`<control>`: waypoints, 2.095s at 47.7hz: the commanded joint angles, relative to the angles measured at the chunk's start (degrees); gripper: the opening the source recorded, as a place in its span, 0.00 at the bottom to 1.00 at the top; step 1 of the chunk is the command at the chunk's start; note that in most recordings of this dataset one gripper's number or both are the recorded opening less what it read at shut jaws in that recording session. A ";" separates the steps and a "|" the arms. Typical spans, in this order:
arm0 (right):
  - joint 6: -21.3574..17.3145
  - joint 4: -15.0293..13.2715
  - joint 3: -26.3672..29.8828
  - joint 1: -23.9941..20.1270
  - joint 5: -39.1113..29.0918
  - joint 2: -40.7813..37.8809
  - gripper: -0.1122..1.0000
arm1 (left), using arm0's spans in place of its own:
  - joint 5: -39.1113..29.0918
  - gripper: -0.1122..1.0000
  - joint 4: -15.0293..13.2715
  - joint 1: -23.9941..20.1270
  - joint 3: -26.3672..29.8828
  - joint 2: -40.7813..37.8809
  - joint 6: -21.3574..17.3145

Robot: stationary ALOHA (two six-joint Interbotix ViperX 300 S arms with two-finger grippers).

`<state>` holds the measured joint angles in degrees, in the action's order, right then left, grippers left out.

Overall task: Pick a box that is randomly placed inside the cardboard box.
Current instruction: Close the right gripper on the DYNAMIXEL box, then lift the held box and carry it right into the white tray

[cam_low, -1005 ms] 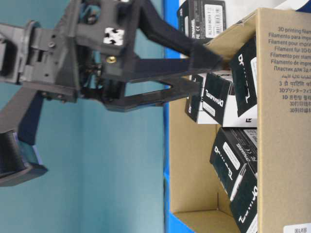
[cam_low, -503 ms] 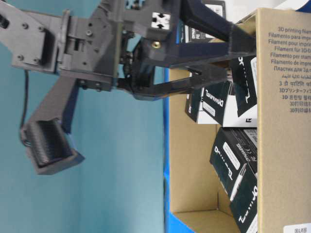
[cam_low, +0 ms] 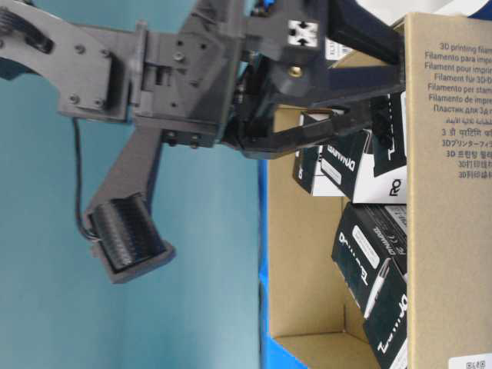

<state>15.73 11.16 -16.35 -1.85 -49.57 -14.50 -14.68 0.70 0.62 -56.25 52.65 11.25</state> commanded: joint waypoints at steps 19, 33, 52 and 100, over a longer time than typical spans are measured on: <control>-0.18 -0.62 0.70 0.09 0.70 -1.14 0.99 | 0.18 0.04 0.09 0.09 1.23 -0.26 0.09; -2.20 -0.62 0.97 0.09 0.79 -1.23 0.99 | 0.18 0.04 0.09 0.00 1.32 -0.26 0.09; -2.90 -0.62 1.23 0.09 -1.05 -0.88 0.85 | 0.18 0.04 0.09 0.09 1.32 -0.09 0.09; -4.48 -0.97 11.25 7.56 -17.05 18.19 0.67 | 0.18 0.04 0.18 0.00 1.32 0.00 0.18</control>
<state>11.25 10.46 -6.77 5.19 -64.07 1.14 -14.77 0.70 0.62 -56.25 52.82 11.25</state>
